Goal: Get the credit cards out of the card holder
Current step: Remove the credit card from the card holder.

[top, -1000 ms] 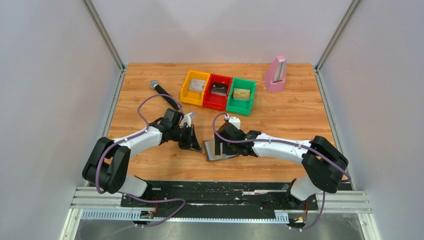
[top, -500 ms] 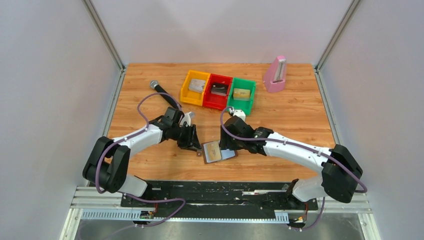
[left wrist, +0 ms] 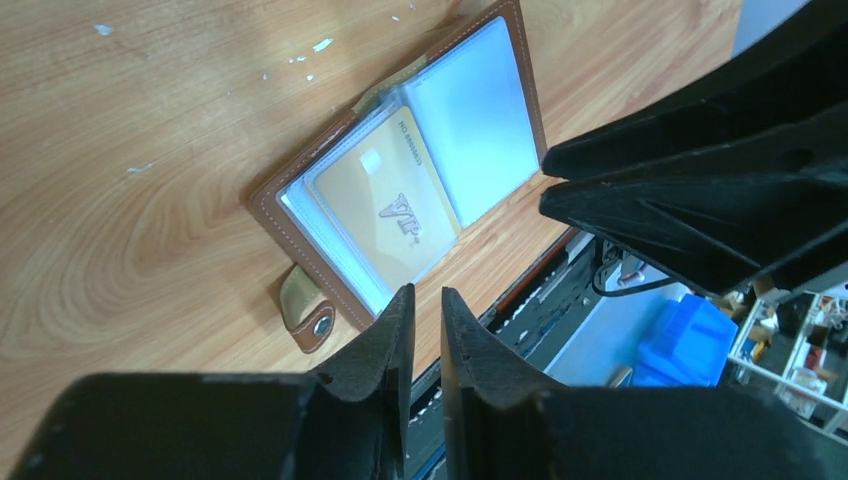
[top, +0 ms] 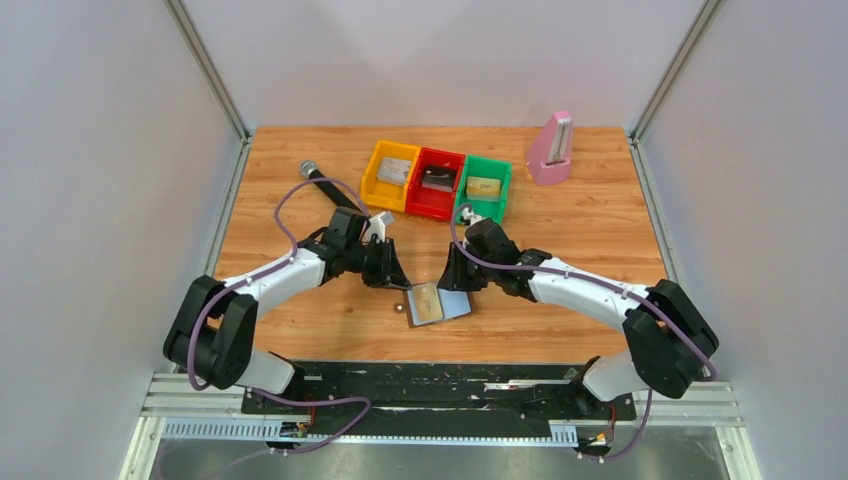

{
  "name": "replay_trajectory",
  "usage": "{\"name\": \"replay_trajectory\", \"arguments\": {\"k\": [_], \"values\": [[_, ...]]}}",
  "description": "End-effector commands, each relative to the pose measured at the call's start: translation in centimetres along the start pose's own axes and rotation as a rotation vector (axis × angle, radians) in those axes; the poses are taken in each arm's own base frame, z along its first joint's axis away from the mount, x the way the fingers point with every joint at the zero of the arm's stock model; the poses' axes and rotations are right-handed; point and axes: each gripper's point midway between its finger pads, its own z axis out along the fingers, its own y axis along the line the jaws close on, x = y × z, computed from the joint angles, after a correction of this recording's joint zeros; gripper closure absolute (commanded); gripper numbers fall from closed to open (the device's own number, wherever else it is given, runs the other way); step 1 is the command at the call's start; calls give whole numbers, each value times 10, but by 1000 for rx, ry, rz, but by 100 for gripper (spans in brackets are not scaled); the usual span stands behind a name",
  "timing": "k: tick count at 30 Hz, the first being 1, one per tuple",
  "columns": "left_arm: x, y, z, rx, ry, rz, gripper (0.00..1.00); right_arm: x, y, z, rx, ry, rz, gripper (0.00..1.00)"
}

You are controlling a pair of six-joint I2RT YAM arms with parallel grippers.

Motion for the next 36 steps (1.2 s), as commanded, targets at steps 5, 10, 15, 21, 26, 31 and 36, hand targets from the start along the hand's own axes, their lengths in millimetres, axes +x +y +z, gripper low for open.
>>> {"name": "replay_trajectory", "arguments": {"k": [5,10,15,21,26,31,36], "values": [[2,-3,21,76,12,3,84,1,7,11,-144,3,-10,74],[7,9,32,60,35,-9,86,6,4,16,-161,12,-8,77],[15,23,40,29,54,-22,86,8,1,22,-190,21,-3,79],[22,30,45,27,74,-36,87,14,-5,29,-200,43,8,80],[25,36,46,7,79,-39,87,20,-8,35,-209,65,13,80],[29,40,48,-5,88,-39,87,24,-14,41,-209,85,22,80],[31,44,48,-18,95,-39,88,30,-20,47,-198,104,31,81]]}}
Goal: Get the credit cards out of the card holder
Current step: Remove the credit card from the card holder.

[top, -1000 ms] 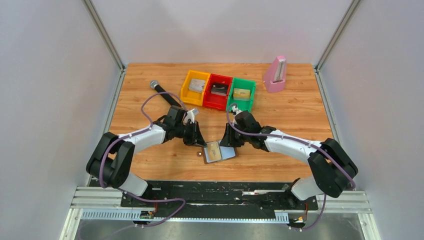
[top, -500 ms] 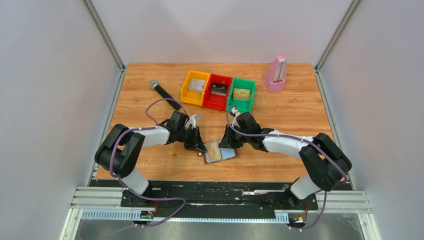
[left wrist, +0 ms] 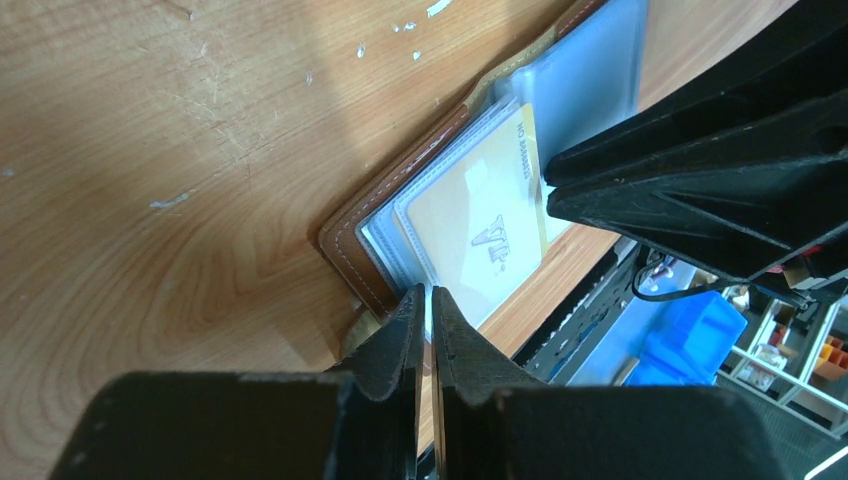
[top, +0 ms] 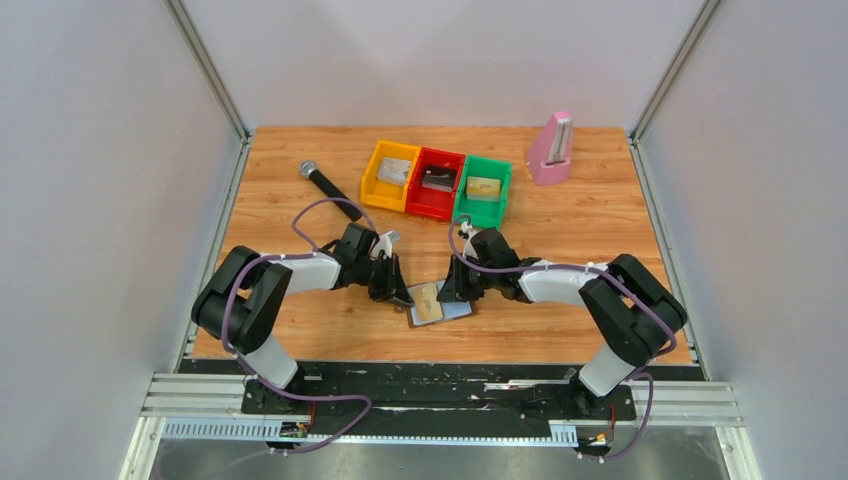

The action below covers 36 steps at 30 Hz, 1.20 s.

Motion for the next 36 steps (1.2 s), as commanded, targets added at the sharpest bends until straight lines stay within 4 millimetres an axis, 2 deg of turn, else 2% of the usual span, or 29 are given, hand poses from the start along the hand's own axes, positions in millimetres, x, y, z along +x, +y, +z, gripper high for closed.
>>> {"name": "replay_trajectory", "arguments": {"k": [1,12,19,23,29,36], "values": [[1,6,3,-16,-3,26,88,-5,2,6,-38,-17,-29,81],[2,9,6,-21,9,18,89,1,3,11,-76,3,-44,83],[6,15,8,-40,26,6,89,2,1,9,-86,5,-44,100],[8,24,8,-85,43,7,89,4,1,3,-94,0,-48,100],[9,28,11,-95,49,0,89,6,10,-5,-138,-1,-44,100],[12,31,12,-100,57,-5,89,7,6,-8,-140,7,-6,100]]}}
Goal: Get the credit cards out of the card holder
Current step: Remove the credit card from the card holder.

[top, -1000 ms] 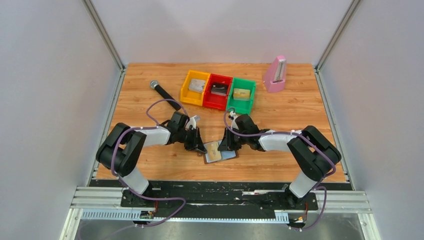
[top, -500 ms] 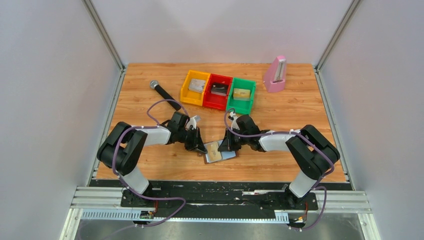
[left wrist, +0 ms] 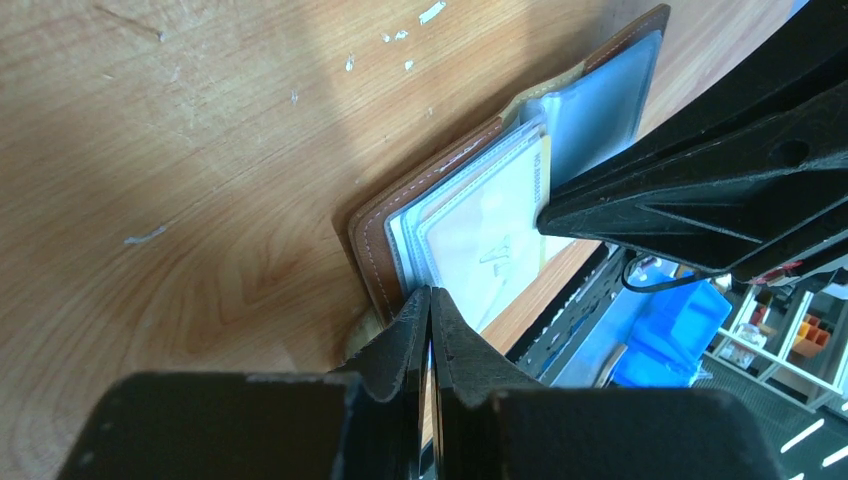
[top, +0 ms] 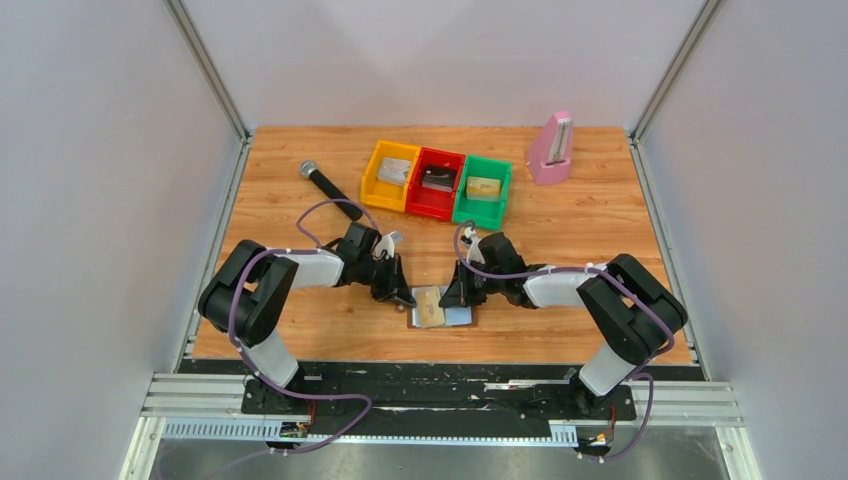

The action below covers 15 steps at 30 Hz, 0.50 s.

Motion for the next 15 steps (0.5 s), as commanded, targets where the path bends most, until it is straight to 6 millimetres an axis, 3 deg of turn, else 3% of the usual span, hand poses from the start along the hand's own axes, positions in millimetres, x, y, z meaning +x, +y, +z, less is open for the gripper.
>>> {"name": "replay_trajectory", "arguments": {"k": [1,15], "values": [[10,31,7,-117,21,4,89,-5,8,-6,-46,-18,-2,100],[12,36,8,-131,36,7,89,-8,12,-19,-43,-43,36,100]]}}
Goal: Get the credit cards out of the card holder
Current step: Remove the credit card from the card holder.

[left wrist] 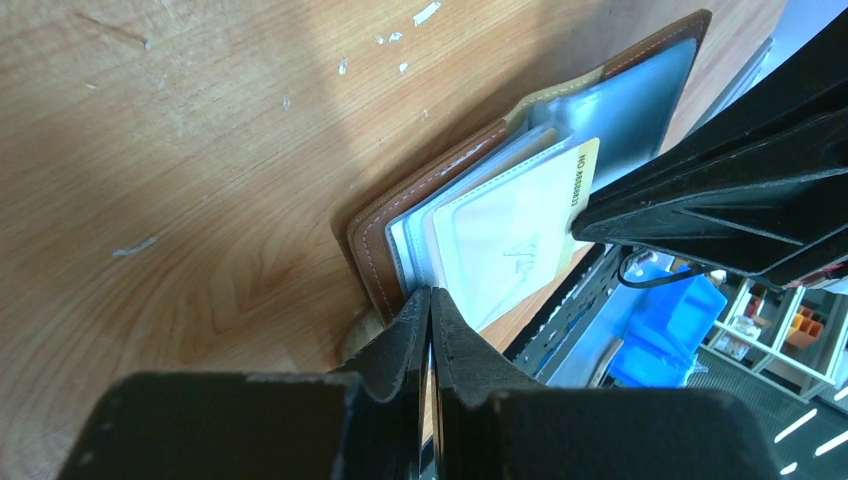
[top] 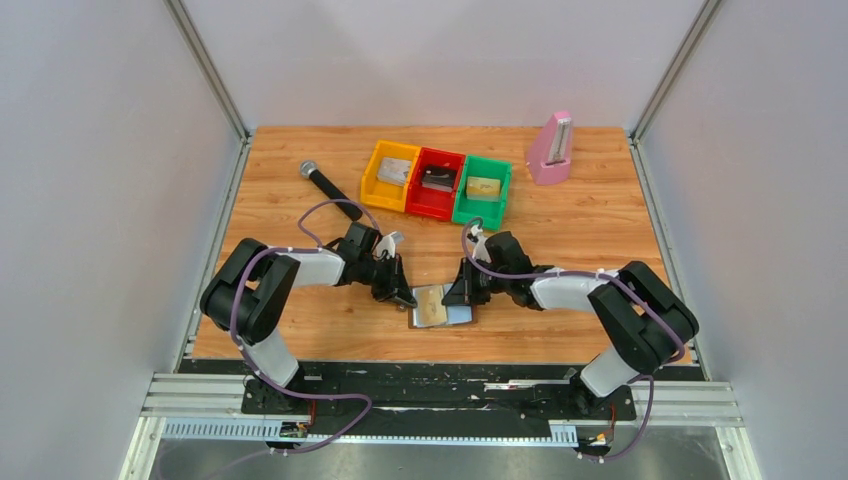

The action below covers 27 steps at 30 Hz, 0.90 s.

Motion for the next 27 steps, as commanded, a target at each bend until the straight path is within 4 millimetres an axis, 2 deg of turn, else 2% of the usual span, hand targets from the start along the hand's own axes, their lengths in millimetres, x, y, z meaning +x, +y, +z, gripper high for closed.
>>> {"name": "replay_trajectory", "arguments": {"k": [1,10,15,27], "values": [[12,37,6,-143,25,9,89,-5,8,-7,-23,-24,-2,100],[14,38,8,-137,40,10,88,-3,-4,-11,19,-14,20,100],[13,33,7,-115,40,17,88,-6,-6,-22,53,-31,12,100],[2,0,-5,-21,17,64,78,-13,-3,-57,116,-55,-48,100]]}}
